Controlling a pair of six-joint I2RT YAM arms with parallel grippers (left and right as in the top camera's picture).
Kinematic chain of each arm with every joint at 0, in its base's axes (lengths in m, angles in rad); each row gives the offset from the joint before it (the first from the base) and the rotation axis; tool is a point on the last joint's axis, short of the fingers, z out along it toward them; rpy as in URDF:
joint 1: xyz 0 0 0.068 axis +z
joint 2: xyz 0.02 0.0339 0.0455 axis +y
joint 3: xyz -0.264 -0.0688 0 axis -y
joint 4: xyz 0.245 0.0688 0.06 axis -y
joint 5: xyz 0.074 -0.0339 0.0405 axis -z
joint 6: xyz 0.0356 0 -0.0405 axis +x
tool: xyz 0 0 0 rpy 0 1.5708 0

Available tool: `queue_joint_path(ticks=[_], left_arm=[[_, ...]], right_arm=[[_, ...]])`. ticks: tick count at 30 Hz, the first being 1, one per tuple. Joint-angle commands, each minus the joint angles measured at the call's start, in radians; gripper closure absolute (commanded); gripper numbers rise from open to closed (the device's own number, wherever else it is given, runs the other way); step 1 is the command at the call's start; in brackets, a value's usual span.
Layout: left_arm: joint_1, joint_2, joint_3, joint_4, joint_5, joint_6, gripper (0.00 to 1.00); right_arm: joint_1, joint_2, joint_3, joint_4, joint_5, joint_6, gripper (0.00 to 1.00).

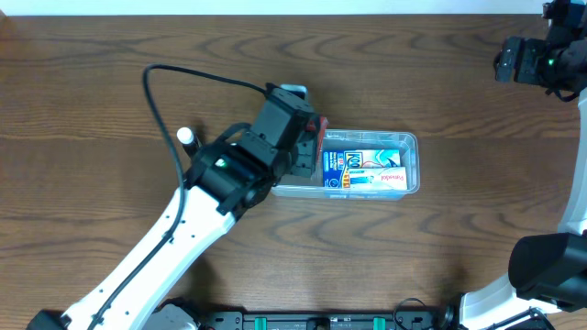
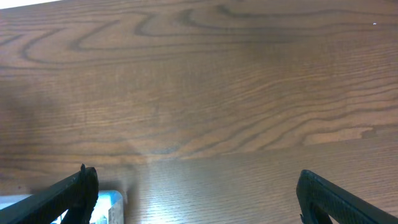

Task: Pack container
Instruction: 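Lift the red Panadol box and carry it over the container, then lower the Panadol box into the container's left end and release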

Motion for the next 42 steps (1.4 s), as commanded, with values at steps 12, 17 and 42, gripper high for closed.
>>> queue_joint_path(ticks=[12,17,42], left_arm=[[-0.061,0.162,0.005,-0.029,-0.007,-0.088,0.48],[-0.066,0.199,0.005,-0.04,-0.008,-0.09,0.48],[-0.065,0.379,0.005,0.005,-0.008,-0.093,0.48]], right_arm=[[-0.007,-0.007,0.009,-0.001,-0.001,0.016,0.01],[-0.007,-0.007,0.009,-0.001,-0.001,0.016,0.01],[-0.007,-0.007,0.009,0.0,-0.001,0.016,0.01]])
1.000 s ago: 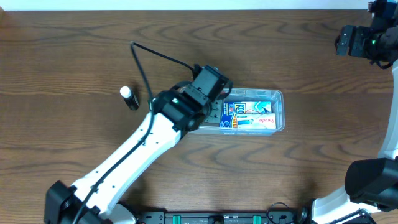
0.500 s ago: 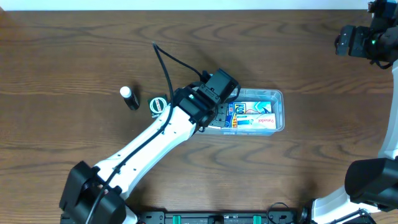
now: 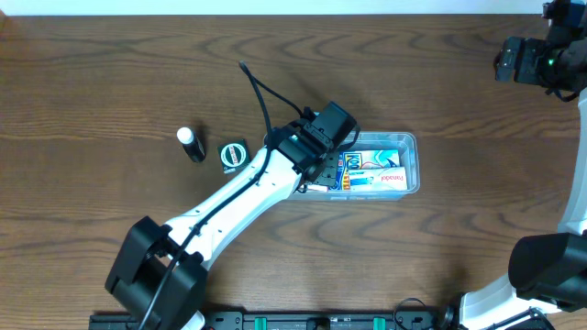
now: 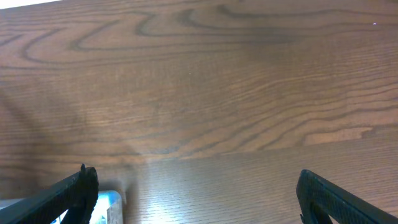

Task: Pack container
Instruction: 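Lower the Panadol box into the container's left end and release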

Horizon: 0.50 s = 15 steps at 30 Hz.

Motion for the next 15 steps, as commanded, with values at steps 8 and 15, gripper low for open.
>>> queue_joint_path(ticks=[8,15], left_arm=[[0.0,0.053,0.005,0.03,-0.007,-0.016,0.48],[0.0,0.053,0.005,0.018,-0.033,-0.016,0.5]], right_arm=[[-0.007,-0.007,0.009,-0.001,-0.001,0.016,0.01],[-0.007,-0.007,0.009,0.0,-0.001,0.016,0.01]])
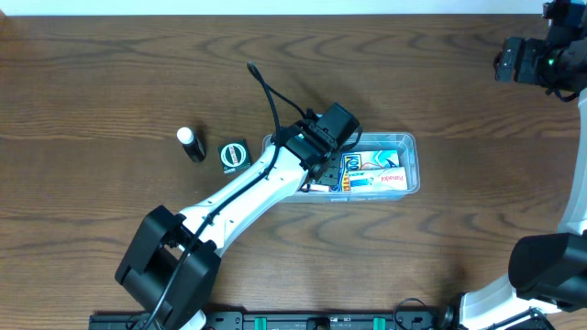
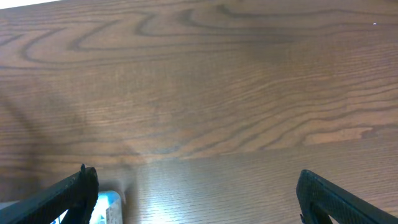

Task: Pack container
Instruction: 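Lower the Panadol box into the container's left end and release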

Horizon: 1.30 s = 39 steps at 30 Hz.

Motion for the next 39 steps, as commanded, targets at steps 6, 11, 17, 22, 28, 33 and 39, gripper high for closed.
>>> queue_joint_path(ticks=[6,11,17,22,28,33,39], left_arm=[[0.004,0.007,0.005,-0.018,-0.045,-0.054,0.55],[0.015,0.007,0.005,-0.019,-0.06,-0.096,0.55],[0.03,0.007,0.005,-0.018,-0.061,-0.14,0.55],[0.03,0.007,0.004,-0.026,-0.061,-0.145,0.55],[0.039,0.007,0.004,-0.037,-0.061,-0.181,0.55],[0.042,0.007,0.004,-0.038,-0.061,-0.18,0.54],[0.042,0.007,0.004,-0.037,-0.06,-0.18,0.34]], right_arm=[[-0.007,-0.007,0.009,0.0,-0.001,0.016,0.01],[-0.007,-0.007,0.009,-0.001,-0.001,0.016,0.01],[-0.007,-0.007,0.009,0.0,-0.001,0.016,0.01],[-0.007,-0.007,0.009,-0.001,-0.001,0.016,0.01],[-0.007,-0.007,0.009,-0.001,-0.001,0.016,0.01],[-0.007,-0.007,0.009,0.0,-0.001,0.016,0.01],[-0.007,-0.007,0.009,-0.001,-0.001,0.016,0.01]])
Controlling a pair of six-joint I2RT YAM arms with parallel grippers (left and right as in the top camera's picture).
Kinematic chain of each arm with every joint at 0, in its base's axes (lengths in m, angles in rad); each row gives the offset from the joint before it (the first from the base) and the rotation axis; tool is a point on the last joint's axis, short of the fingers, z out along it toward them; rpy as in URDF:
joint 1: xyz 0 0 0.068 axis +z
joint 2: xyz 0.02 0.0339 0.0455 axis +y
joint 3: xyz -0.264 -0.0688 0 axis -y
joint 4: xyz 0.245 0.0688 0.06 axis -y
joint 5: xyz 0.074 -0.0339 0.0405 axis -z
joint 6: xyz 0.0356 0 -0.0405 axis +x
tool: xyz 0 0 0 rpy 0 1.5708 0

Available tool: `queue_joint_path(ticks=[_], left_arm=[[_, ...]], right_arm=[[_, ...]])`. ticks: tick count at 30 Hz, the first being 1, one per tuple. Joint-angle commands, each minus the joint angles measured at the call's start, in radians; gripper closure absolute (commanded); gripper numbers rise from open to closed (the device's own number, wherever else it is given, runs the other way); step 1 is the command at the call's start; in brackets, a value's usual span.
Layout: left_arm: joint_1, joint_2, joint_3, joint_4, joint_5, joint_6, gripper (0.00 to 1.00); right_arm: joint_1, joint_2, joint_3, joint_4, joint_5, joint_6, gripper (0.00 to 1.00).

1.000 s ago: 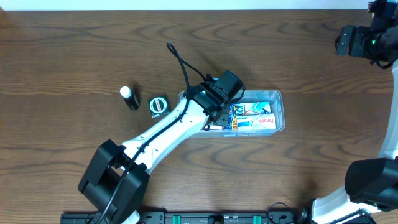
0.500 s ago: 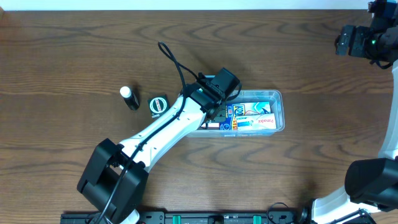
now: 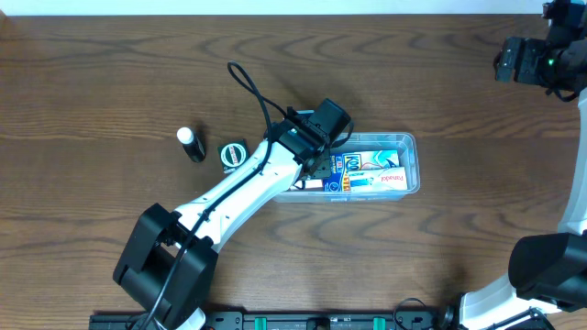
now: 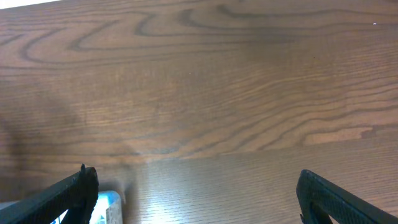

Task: Pack container
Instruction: 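Lower the Panadol box into the container's left end and release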

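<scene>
A clear plastic container (image 3: 410, 158) lies at the table's centre with a blue and white box (image 3: 371, 170) inside it. A small pale item (image 3: 305, 184) lies at the container's left front. My left gripper (image 3: 321, 145) hovers over the container's left end, its fingers hidden under the wrist. A black tube with a white cap (image 3: 191, 144) and a round black and green item (image 3: 235, 154) lie on the table to the left. My right gripper (image 4: 196, 175) is wide open and empty, held high at the back right (image 3: 525, 60).
The left arm's black cable (image 3: 252, 87) loops up behind the wrist. In the right wrist view a corner of the blue and white box (image 4: 106, 202) peeks in at the lower left. Bare wood table (image 3: 110, 73) surrounds the container.
My left gripper has shifted a little to the left and back, over the container's left end, and its cable loop has moved. The right arm has not moved.
At first my left gripper stood just outside the container's left end, with something red at its tip. Then it reached into the container's left part and stayed there. Now it sits slightly further back. The right gripper stayed open and still throughout.
</scene>
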Motion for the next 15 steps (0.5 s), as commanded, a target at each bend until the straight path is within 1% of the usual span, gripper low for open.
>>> queue_joint_path(ticks=[1,4,13,15], left_arm=[[0.005,0.007,0.004,-0.005,-0.015,-0.013,0.31],[0.005,0.007,0.004,-0.005,-0.015,-0.013,0.3],[0.005,0.007,0.005,0.02,-0.015,-0.012,0.28],[0.005,0.005,0.006,0.026,-0.015,0.012,0.28]], right_arm=[[-0.007,-0.007,0.009,-0.001,-0.001,0.016,0.01],[-0.007,-0.007,0.009,-0.001,-0.001,0.016,0.01],[-0.007,-0.007,0.009,0.0,-0.001,0.016,0.01],[-0.007,-0.007,0.009,0.0,-0.001,0.016,0.01]])
